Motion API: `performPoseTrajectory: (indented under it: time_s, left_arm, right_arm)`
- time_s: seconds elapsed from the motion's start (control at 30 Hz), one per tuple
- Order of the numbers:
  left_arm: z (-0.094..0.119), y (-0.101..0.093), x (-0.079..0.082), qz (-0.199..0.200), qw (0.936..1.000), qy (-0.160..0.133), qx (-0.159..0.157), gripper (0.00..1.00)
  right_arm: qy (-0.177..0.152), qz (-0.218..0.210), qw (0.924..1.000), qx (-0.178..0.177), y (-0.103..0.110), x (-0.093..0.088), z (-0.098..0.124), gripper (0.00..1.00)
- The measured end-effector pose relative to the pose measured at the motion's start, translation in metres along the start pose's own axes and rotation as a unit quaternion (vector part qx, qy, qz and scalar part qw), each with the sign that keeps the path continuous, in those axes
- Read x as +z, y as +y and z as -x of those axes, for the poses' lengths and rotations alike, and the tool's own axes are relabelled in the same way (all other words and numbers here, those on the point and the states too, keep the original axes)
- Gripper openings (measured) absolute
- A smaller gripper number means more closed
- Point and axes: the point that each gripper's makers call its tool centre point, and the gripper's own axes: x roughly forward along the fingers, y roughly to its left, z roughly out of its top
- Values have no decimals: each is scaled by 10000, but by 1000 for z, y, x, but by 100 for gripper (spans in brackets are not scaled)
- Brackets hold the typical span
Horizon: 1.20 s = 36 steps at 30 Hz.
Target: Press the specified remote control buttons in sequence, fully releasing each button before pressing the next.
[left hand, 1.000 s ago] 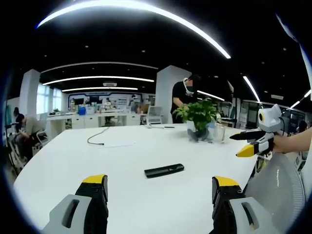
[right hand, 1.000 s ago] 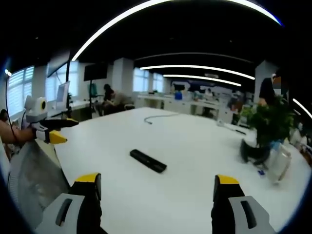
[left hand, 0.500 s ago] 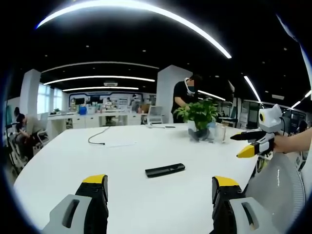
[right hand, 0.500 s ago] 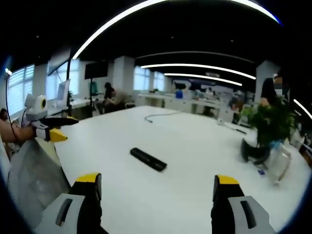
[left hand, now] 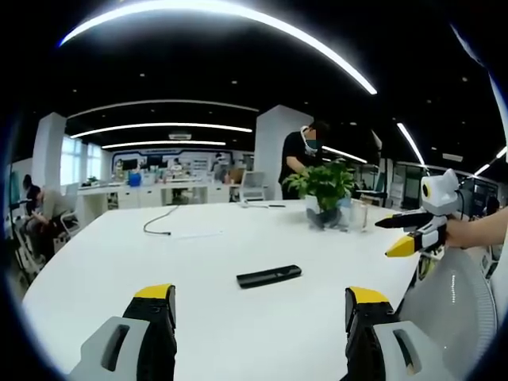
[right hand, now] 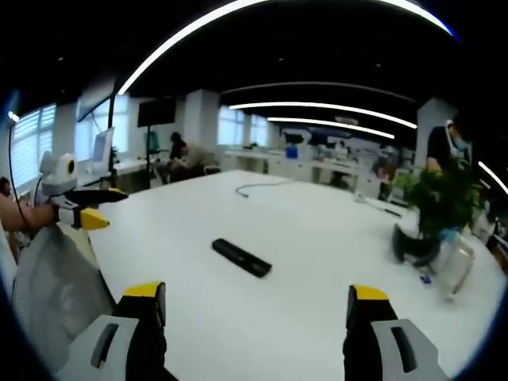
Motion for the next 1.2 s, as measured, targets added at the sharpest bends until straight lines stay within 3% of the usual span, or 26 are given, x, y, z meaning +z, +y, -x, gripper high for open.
performPoseTrajectory:
  time_s: [1.2]
  left_arm:
    - [-1,-1,-3,-50,10000,75,-4,91]
  right_arm:
    - [88,30,9999,38,0,-3,-1,92]
